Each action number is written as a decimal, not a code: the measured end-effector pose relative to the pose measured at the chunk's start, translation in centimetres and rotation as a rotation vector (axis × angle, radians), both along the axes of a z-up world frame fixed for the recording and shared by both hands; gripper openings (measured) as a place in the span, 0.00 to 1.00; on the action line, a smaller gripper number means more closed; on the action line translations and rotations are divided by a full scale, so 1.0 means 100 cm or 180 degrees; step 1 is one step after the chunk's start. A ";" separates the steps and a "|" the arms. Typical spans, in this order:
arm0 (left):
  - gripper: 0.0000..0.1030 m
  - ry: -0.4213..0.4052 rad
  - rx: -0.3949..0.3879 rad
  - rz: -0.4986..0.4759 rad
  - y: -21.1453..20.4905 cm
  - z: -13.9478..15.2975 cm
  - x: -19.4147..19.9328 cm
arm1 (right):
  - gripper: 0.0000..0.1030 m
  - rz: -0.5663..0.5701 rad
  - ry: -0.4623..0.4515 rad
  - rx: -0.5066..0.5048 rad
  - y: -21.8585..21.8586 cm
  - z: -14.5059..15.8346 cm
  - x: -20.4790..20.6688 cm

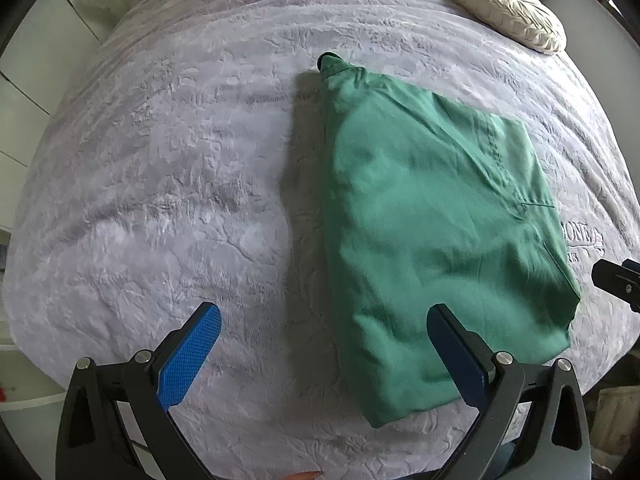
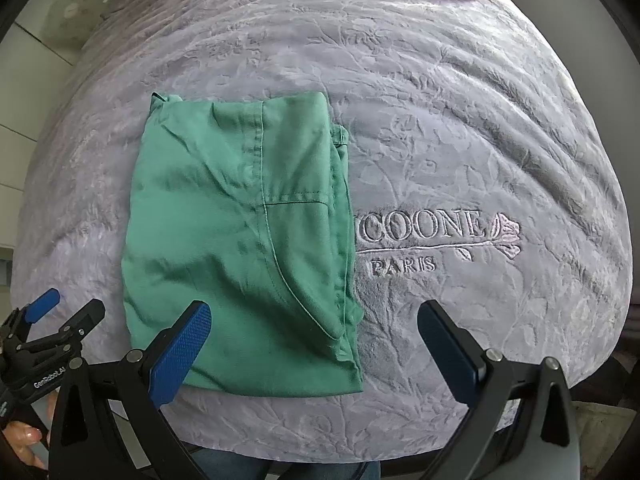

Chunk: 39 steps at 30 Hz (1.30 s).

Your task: Fold large clothes

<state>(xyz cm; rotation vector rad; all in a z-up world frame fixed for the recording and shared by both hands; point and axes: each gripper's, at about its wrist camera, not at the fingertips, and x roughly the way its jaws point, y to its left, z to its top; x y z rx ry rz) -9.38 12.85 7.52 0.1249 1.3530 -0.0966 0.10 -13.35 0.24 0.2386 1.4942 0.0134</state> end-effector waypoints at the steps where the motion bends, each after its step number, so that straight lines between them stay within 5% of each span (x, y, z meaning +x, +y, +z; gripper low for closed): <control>1: 1.00 -0.0007 0.0006 -0.0006 -0.001 0.001 0.000 | 1.00 0.0005 -0.0002 -0.0004 0.000 0.000 0.000; 39: 1.00 -0.0045 0.0051 0.0021 -0.004 0.008 0.003 | 1.00 0.0041 -0.0016 -0.0075 0.002 0.002 0.001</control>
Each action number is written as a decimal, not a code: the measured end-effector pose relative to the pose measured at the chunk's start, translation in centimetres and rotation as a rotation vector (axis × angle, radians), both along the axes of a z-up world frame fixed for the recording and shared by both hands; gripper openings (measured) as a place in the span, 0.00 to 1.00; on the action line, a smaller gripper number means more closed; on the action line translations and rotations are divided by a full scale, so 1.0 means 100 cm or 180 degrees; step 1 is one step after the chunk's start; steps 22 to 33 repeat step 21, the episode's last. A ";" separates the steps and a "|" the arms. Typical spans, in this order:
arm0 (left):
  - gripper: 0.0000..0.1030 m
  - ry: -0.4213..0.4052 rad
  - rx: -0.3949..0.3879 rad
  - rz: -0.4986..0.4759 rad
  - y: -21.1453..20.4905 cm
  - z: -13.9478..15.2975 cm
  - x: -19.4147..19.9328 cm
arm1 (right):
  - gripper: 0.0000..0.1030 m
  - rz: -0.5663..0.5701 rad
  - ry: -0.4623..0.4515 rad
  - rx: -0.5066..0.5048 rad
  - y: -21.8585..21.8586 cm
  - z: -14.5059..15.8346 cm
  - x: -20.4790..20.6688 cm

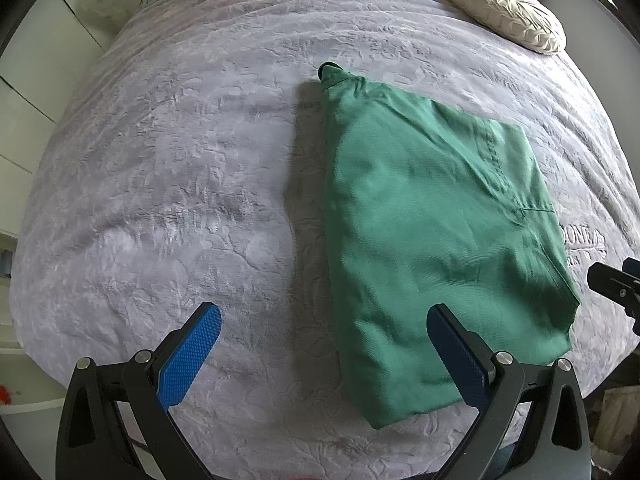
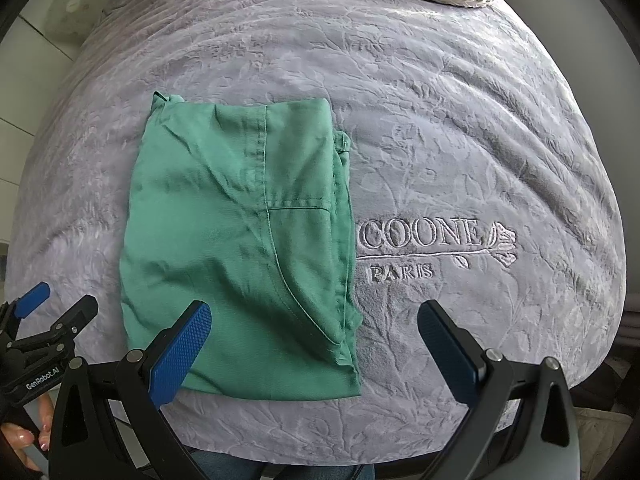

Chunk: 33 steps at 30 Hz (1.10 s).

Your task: Fold large clothes

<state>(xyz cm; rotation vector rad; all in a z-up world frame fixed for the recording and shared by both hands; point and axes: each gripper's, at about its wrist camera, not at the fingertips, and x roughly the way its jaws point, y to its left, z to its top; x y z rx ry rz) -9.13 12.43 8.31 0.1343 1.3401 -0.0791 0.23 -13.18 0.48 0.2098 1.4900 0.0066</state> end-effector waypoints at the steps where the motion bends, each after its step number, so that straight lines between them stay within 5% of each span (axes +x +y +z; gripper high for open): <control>1: 1.00 0.0000 -0.0004 0.0002 0.001 0.001 0.001 | 1.00 0.0002 0.0000 0.0001 0.000 0.000 0.000; 33: 1.00 -0.0007 0.0001 0.0010 -0.002 0.001 -0.002 | 1.00 0.0037 0.0014 0.0013 0.003 -0.001 0.001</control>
